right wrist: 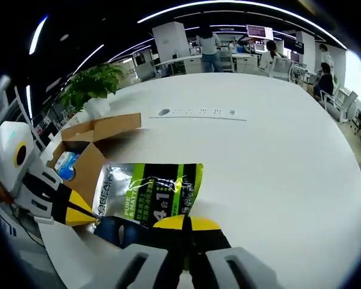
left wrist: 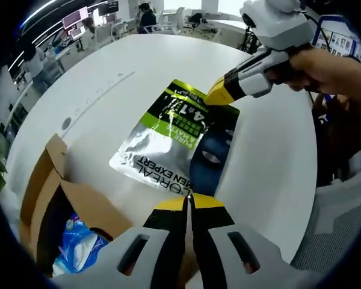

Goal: Operate the shoe box by opening the lid, removing the specified soft item, and placing it in the target area until the item is outside and the box remains undamaged.

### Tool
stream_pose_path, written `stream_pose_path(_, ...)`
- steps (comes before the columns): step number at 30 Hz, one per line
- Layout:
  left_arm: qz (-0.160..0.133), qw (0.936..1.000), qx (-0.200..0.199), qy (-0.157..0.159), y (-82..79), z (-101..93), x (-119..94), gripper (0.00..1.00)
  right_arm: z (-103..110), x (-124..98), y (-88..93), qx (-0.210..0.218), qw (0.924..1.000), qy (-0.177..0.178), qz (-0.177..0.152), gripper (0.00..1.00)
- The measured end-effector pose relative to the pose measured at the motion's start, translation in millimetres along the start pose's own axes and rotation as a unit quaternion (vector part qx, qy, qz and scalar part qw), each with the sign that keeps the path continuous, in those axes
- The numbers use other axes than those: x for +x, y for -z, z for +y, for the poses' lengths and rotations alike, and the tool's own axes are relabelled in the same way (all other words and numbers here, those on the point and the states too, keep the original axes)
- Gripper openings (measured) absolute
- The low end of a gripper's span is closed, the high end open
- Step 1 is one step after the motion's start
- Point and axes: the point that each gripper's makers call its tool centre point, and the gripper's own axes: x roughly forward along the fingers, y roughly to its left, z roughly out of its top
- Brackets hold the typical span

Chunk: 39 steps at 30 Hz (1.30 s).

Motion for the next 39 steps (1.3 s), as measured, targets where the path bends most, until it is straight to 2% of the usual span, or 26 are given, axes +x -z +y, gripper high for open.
stream_pose_path(3,0.013,0.9998,-0.012,-0.007,4.5,2.6,7.1,0.01,-0.9,4.3,5.5,0.001,1.0,0.001,0.003,0.0)
stream_pose_path(6,0.022,0.9985,-0.048,-0.016,8.2,7.1,12.0,0.01,-2.1,7.4,10.0,0.004,1.0,0.001,0.005,0.0)
stream_pose_path(9,0.025,0.9983,-0.048,-0.019,10.6,7.8,15.6,0.01,-3.5,10.6,14.6,0.005,0.9999,0.001,0.009,0.0)
stream_pose_path(14,0.035,0.9964,-0.071,-0.029,17.2,12.5,21.6,0.01,-3.4,13.1,19.0,0.016,0.9998,0.001,0.009,0.0)
stream_pose_path(16,0.04,0.9961,-0.07,-0.036,20.3,14.5,22.2,0.0,-6.2,13.7,20.4,0.021,0.9997,0.01,0.007,0.0)
stream_pose_path(18,0.037,0.9973,-0.06,-0.023,16.5,11.0,23.8,0.0,-6.6,14.9,21.9,0.037,0.9992,0.012,0.005,0.0)
stream_pose_path(20,0.05,0.9976,-0.043,-0.019,19.8,10.6,24.0,0.04,-6.9,15.1,22.7,0.042,0.999,0.018,0.005,0.0)
stream_pose_path(24,0.018,0.9979,-0.061,-0.009,11.2,10.4,17.2,0.09,-7.4,16.9,25.8,0.051,0.998,0.035,0.009,0.0)
stream_pose_path(29,0.006,0.998,-0.062,-0.011,7.8,15.9,5.9,0.09,-6.2,17.9,30.2,0.068,0.9963,0.049,0.015,0.0)
stream_pose_path(31,-0.01,0.9976,-0.068,-0.004,3.5,17.1,-1.0,0.09,-1.8,16.6,30.5,0.072,0.9961,0.049,0.013,0.0)
stream_pose_path(34,-0.037,0.9913,-0.124,0.023,-5.3,15.9,-13.5,0.09,6.4,15.9,31.0,0.076,0.9961,0.042,0.015,0.0)
stream_pose_path(39,-0.06,0.9904,-0.123,0.016,-9.2,27.5,-35.2,0.09,13.0,16.8,32.0,0.084,0.9954,0.042,0.018,0.0)
